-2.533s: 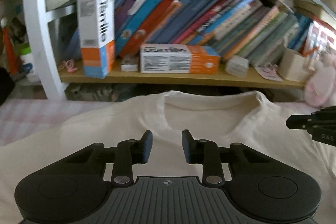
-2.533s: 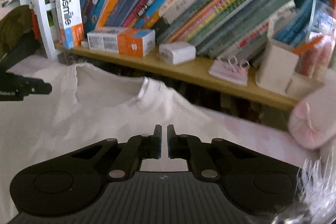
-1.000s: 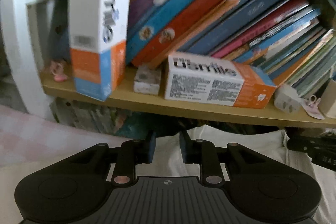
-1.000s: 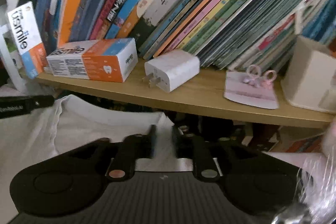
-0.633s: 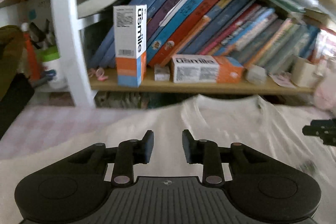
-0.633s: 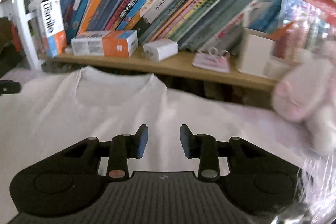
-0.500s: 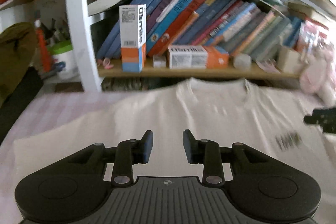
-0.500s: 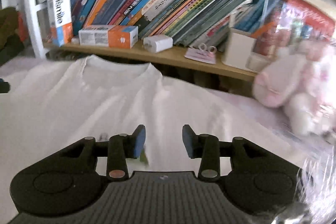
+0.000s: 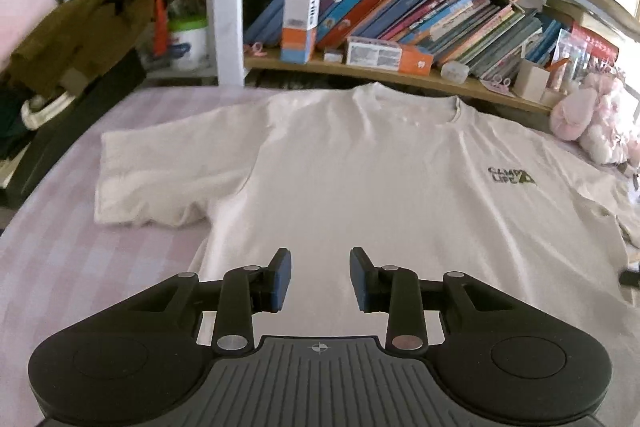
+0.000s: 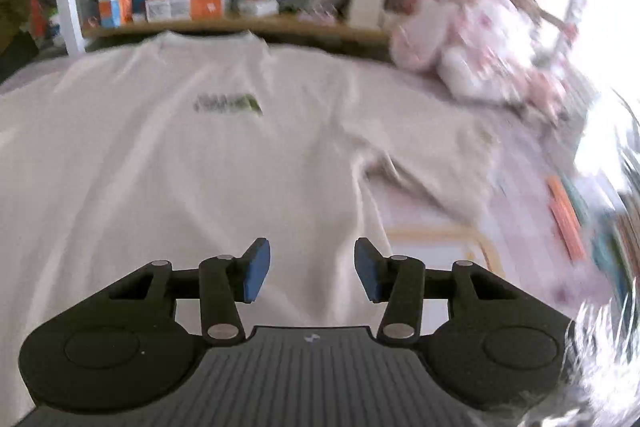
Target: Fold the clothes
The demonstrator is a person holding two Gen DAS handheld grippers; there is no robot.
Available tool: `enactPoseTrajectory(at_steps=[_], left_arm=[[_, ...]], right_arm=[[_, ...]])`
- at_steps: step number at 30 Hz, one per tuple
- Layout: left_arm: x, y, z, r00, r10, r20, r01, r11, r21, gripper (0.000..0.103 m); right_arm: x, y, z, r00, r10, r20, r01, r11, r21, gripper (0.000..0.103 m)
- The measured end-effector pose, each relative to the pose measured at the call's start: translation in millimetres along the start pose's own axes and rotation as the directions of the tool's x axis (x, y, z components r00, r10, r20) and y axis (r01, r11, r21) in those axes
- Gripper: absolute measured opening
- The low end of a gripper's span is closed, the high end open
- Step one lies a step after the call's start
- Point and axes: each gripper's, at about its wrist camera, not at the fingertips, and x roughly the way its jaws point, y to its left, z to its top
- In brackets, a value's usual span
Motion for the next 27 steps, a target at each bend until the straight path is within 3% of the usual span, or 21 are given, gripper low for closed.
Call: enactPoseTrajectory(at_steps=[5,9,16,18,26,27], left_arm=[[-11,9,-10,1.000,0.017,-0.011,-0.017,1.000,-0.006,0.034],[-14,17,-12,0.998,0.062,0.004,-0.061,0.997,-0.041,0.059],[2,48,-9,0.997,0.078,-0.021,-0.080,0.979,-0.185,0.058],[9,58,-7,0.995,0.092,-0.032,-0.097,0.968,-0.232,0.052],[39,70,8,0.991,0.125,-0.040,-0.131,0.966,-0.221,0.048],[42,70,8,0.992,0.121,-0.046,-0.128,0.967,-0.221,0.042]], right_arm=[[-18,-3,-32,0.998,-0.058,-0.040,0.059,0.998,0.013,0.048],[-28,-12,-43,0.996,-0.075,-0.046,0.078,0.994,0.081,0.050],[-35,-24,-51,0.992,-0.111,-0.062,0.119,0.984,0.135,0.052],[-36,-24,-52,0.990,-0.120,-0.067,0.128,0.983,0.134,0.052],[-34,-25,-56,0.987,-0.133,-0.087,0.146,0.977,0.157,0.052],[-34,-25,-57,0.987,-0.134,-0.088,0.147,0.976,0.162,0.052]])
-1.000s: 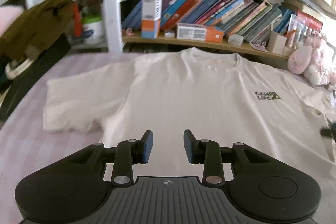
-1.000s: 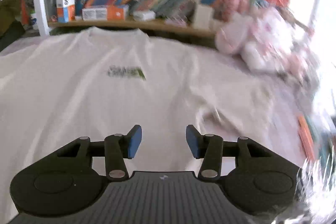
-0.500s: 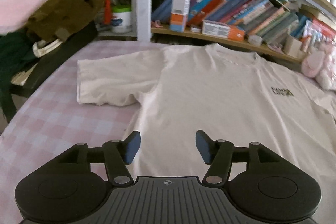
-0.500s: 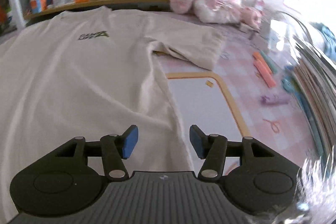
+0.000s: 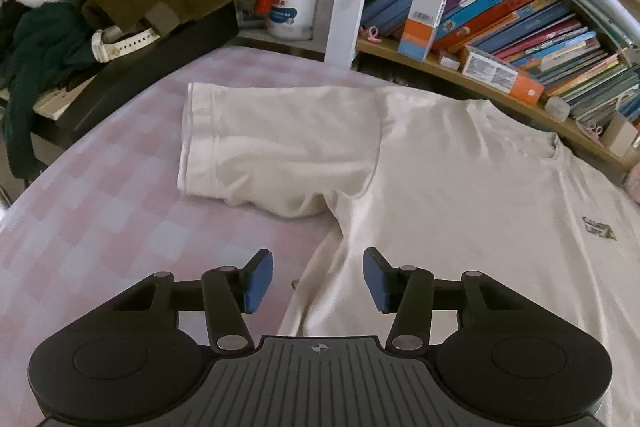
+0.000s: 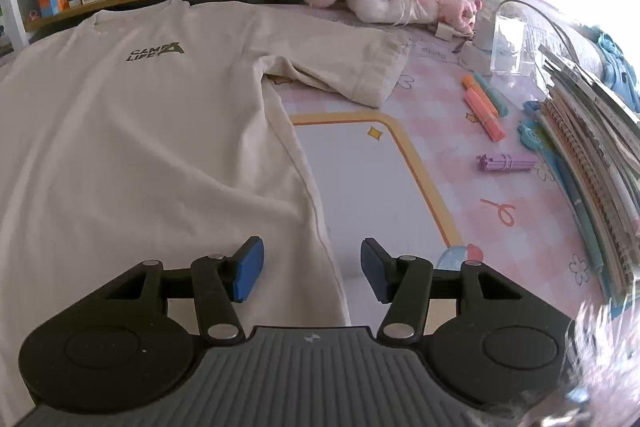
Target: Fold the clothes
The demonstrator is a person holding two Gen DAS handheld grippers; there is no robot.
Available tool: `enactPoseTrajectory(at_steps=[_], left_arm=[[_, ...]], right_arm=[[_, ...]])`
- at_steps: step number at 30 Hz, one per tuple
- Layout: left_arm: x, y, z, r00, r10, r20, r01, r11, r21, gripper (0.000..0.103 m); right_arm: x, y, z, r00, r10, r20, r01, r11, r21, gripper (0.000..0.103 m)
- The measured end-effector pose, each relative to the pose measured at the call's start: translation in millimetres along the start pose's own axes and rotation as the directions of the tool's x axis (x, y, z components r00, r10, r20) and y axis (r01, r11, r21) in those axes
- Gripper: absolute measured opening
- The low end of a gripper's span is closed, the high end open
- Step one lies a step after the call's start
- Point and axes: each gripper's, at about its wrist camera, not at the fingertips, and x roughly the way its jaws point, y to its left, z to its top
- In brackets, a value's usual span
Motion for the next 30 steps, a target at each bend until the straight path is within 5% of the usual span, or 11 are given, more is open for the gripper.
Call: enactPoseTrajectory(at_steps=[6,30], left_arm=[[9,2,1,0.999,-0.026,-0.021,0.027,0.999,0.033,0.004],[-3,3,3,0.999,-0.052,0.015,0.050,0.990,0.133,0.006]], right_arm=[[1,0,-3,1.000,-0.004,-0.005,0.004,1.000,0.031,0.051],[-2,10,-6,1.000,0.008,0.008,-0.008,0.999,0.043,0.052]])
